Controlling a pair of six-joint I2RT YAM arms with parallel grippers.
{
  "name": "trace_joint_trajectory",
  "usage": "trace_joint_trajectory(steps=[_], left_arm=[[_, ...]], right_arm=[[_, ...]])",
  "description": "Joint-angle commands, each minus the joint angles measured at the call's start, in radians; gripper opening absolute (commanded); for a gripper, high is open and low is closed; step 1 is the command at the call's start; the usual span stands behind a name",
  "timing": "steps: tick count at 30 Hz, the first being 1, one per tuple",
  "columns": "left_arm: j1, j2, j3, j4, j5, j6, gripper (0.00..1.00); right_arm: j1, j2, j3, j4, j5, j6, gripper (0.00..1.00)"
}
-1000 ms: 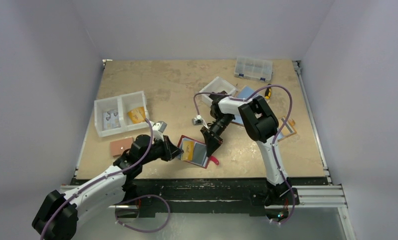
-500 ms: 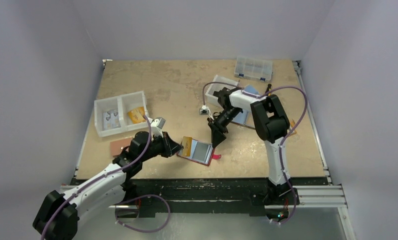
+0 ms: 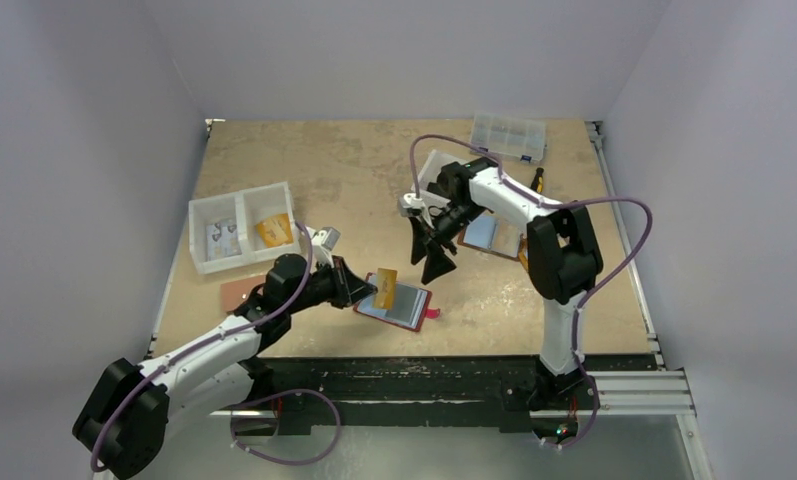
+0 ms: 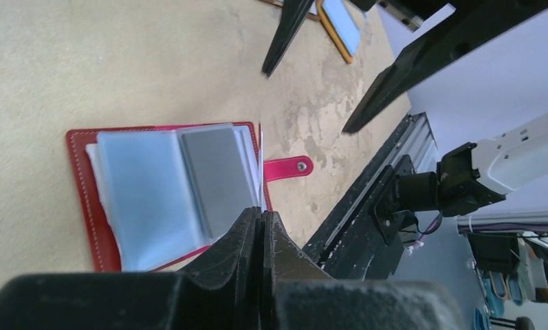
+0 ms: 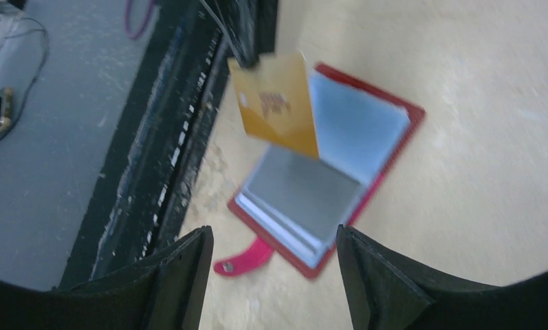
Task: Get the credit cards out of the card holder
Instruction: Place the credit card in the storage box.
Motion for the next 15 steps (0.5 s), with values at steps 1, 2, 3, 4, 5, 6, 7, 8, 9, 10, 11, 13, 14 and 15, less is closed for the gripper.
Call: trace_joint_trajectory(steps=[1,2,3,4,5,6,7,8,9,10,11,13,14,15], left_arm=[[0.005,0.04,0.064,0.116,0.091,0.005,0.0],[0.006,0.049,0.069,0.116,0.1,0.01,0.0],[0.005,0.057,0.076,0.118,0.108,0.011,0.0],[0.006,0.064,0.08,0.122,0.114,0.012,0.0],[0.006,0.071,0.084,0.127,0.122,0.011,0.0],[0.006,0.077,0.086,0.131,0.126,0.011,0.0],[0.005,0.084,0.088,0.137,0.132,0.009,0.0],[0.005,0.09,0.089,0.144,0.137,0.008,0.0],[0.006,0.097,0.09,0.15,0.142,0.006,0.0],[0.006,0.102,0.093,0.153,0.145,0.006,0.0],[0.005,0.107,0.096,0.156,0.146,0.006,0.0],[0.006,0.118,0.103,0.154,0.145,0.008,0.0],[0.006,0.123,0.109,0.153,0.144,0.012,0.0],[0.006,0.128,0.115,0.151,0.141,0.016,0.0]], right_arm=[[0.071,0.036,0.072,-0.094,-0.147,-0.11,0.72],[0.072,0.049,0.086,-0.102,-0.158,-0.104,0.72],[0.072,0.056,0.102,-0.102,-0.16,-0.094,0.71],[0.072,0.06,0.107,-0.102,-0.159,-0.089,0.71],[0.071,0.061,0.11,-0.102,-0.159,-0.086,0.71],[0.072,0.063,0.11,-0.102,-0.161,-0.083,0.71],[0.073,0.065,0.11,-0.103,-0.163,-0.08,0.7],[0.075,0.068,0.108,-0.102,-0.166,-0.079,0.7],[0.079,0.071,0.108,-0.102,-0.167,-0.077,0.69],[0.085,0.075,0.106,-0.103,-0.167,-0.073,0.68],[0.094,0.08,0.105,-0.103,-0.167,-0.067,0.66],[0.114,0.084,0.102,-0.104,-0.164,-0.057,0.57],[0.127,0.086,0.098,-0.103,-0.162,-0.055,0.52],[0.14,0.089,0.095,-0.103,-0.162,-0.05,0.46]])
